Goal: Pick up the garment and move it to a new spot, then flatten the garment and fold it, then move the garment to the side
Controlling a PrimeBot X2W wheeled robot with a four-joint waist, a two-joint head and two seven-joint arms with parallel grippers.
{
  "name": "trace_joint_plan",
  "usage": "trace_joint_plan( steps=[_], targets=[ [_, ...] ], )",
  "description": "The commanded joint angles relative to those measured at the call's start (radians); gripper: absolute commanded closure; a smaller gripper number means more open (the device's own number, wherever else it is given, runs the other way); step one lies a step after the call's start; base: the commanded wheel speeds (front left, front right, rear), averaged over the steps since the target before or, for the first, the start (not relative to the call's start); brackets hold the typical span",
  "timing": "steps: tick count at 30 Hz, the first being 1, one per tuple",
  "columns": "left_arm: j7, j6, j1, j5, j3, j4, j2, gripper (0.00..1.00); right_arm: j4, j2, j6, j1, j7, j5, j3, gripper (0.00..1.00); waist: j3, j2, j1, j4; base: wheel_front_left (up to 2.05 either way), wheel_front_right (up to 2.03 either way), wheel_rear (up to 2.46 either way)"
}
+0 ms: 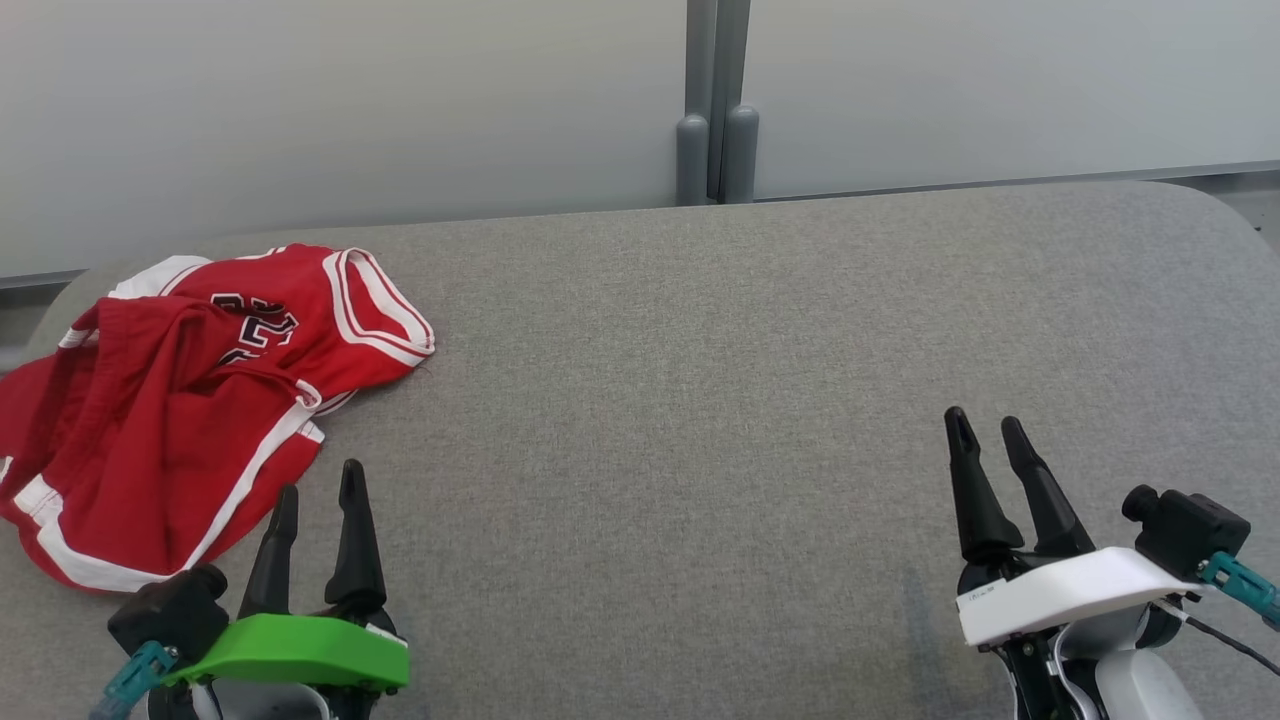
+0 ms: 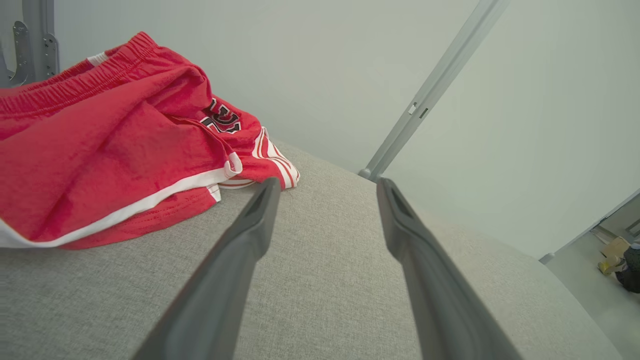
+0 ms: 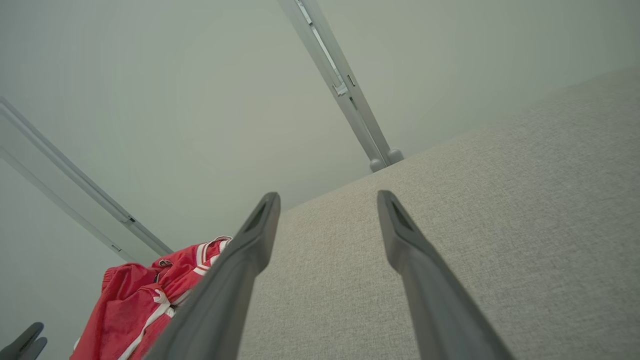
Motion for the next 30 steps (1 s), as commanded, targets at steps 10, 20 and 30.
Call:
trace_joint_plan(
  steps=[10,20,30],
  targets=[
    [-0.038,0.014,0.019,0.150,-0.017,-0.022,0.008,0.00,0.001,-0.007,0.001,0.006,-0.036,-0.143,0.016,0.00,0.001,0.0032,0.0000,0.000,0.00,0.00,0.00],
    [-0.063,0.025,0.035,0.232,-0.032,-0.020,0.009,0.00,0.024,-0.007,0.001,0.002,-0.059,-0.251,0.020,0.00,-0.004,0.0037,0.0000,0.003,0.00,0.00,0.00],
    [-0.083,0.036,0.059,0.270,-0.034,-0.005,0.009,0.00,0.049,-0.008,0.001,0.003,-0.078,-0.334,0.023,0.00,-0.014,0.0041,0.0000,0.003,0.00,0.00,0.00]
  ],
)
